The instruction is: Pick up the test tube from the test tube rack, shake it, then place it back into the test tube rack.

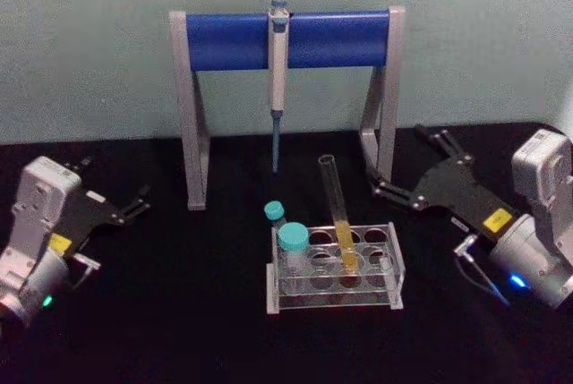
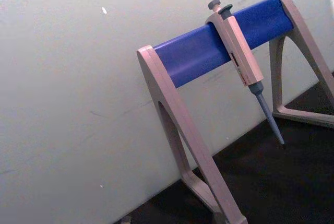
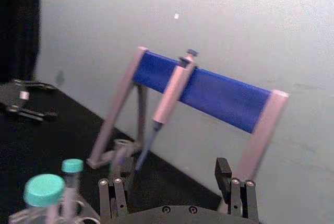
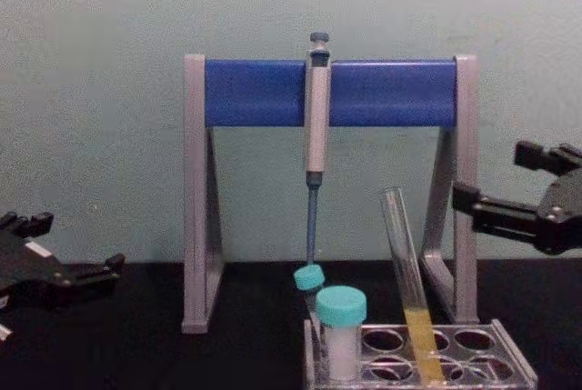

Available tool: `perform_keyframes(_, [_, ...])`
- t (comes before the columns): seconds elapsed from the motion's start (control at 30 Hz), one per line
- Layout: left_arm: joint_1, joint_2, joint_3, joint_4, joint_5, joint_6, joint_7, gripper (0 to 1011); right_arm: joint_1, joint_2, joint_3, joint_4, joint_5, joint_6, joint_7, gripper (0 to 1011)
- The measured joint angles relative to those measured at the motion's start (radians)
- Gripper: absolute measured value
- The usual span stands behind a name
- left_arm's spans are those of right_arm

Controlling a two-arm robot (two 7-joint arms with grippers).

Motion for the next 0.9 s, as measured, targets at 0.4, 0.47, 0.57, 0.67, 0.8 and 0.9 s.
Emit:
perform_keyframes(0.4, [0.000,0.000,0.000,0.000,0.000,0.000,0.000,1001,0.036,-0.028,-0.027,0.029,0.053,0.065,0.142,1000])
perform_keyframes(0.47, [0.000,0.000,0.000,0.000,0.000,0.000,0.000,1001,0.045,-0.035,-0.032,0.036,0.053,0.087,0.157,1000])
perform_keyframes(0.57, [0.000,0.000,0.000,0.000,0.000,0.000,0.000,1001,0.056,-0.046,-0.037,0.046,0.052,0.109,0.172,1000])
perform_keyframes(0.67, [0.000,0.000,0.000,0.000,0.000,0.000,0.000,1001,0.063,-0.053,-0.040,0.053,0.048,0.125,0.177,1000])
perform_keyframes(0.8, [0.000,0.000,0.000,0.000,0.000,0.000,0.000,1001,0.082,-0.071,-0.044,0.070,0.034,0.159,0.184,1000])
perform_keyframes(0.9, [0.000,0.000,0.000,0.000,0.000,0.000,0.000,1001,0.095,-0.083,-0.046,0.083,0.024,0.184,0.186,1000])
